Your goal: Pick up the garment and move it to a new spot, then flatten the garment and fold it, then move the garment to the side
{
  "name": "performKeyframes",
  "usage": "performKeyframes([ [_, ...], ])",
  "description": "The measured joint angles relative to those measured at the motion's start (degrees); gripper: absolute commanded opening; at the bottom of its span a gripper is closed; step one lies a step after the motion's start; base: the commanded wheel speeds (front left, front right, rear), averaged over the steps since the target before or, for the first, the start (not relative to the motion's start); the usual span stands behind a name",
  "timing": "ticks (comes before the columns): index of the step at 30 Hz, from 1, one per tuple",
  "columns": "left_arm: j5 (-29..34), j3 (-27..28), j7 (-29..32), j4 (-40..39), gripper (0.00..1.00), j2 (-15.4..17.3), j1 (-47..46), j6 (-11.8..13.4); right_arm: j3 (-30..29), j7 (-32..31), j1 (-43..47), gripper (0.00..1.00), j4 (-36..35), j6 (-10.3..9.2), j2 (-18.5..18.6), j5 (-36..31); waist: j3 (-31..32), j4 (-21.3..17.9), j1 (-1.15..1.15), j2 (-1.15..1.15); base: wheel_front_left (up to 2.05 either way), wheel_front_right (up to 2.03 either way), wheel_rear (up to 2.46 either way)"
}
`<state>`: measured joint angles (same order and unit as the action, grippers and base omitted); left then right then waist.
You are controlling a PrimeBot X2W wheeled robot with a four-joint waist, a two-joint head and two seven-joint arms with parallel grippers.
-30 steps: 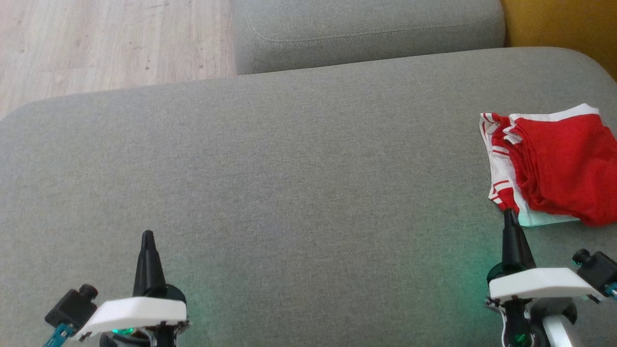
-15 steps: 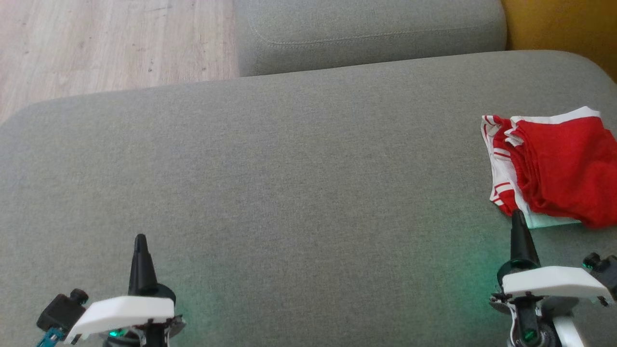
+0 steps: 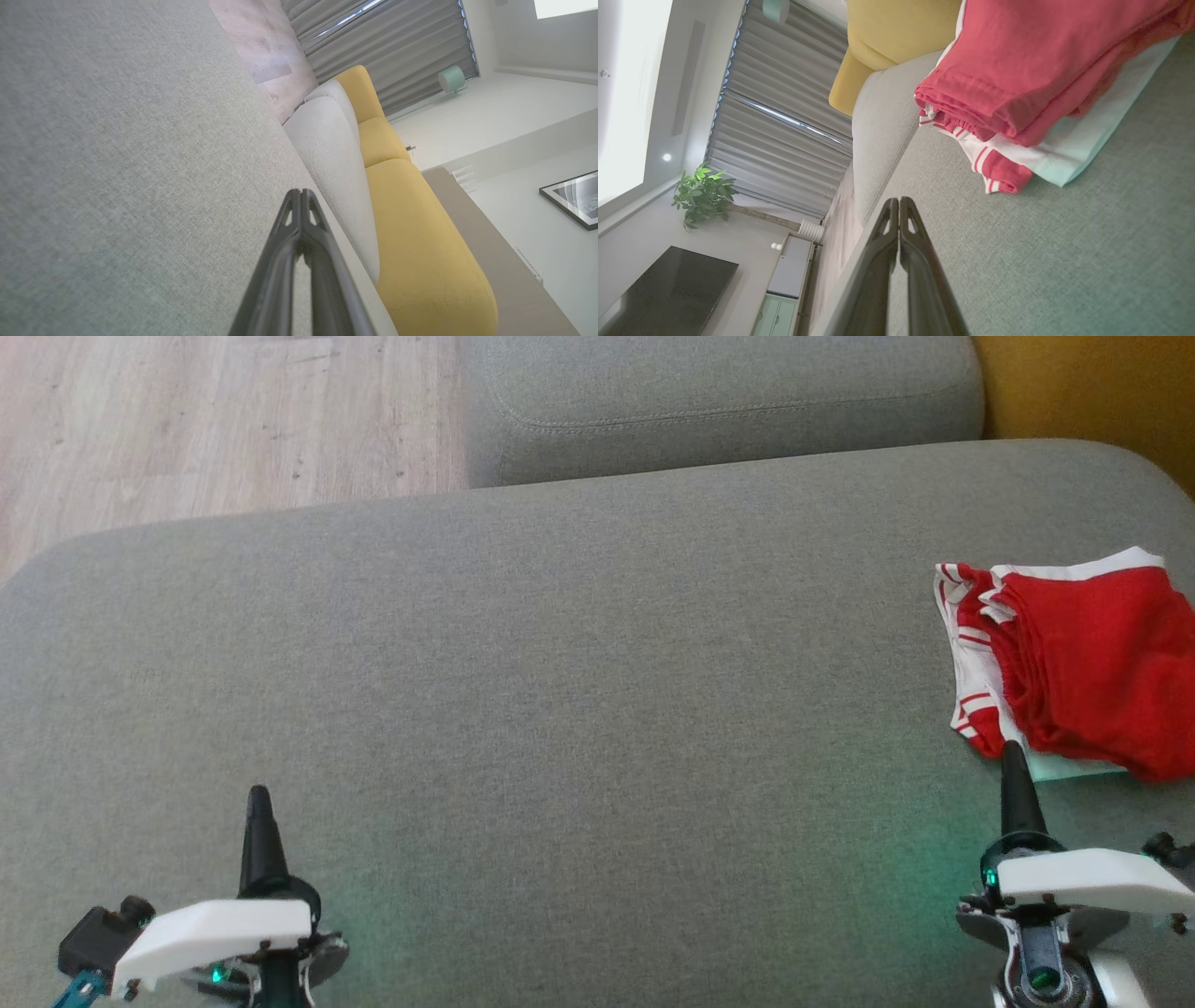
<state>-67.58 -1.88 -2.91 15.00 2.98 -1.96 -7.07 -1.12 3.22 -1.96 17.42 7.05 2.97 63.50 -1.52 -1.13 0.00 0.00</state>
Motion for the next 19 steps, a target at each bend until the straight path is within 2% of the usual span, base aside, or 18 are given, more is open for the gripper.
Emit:
performKeyframes([
  [19,-9.91,1.94,3.36,0.18,0.00,0.00,-0.12,-0.01,-1.75,-3.22,-0.13,0.00,-0.30,0.00,0.04,11.62,0.53,0.45,0.00,0.00,0.00,0.00,0.00],
])
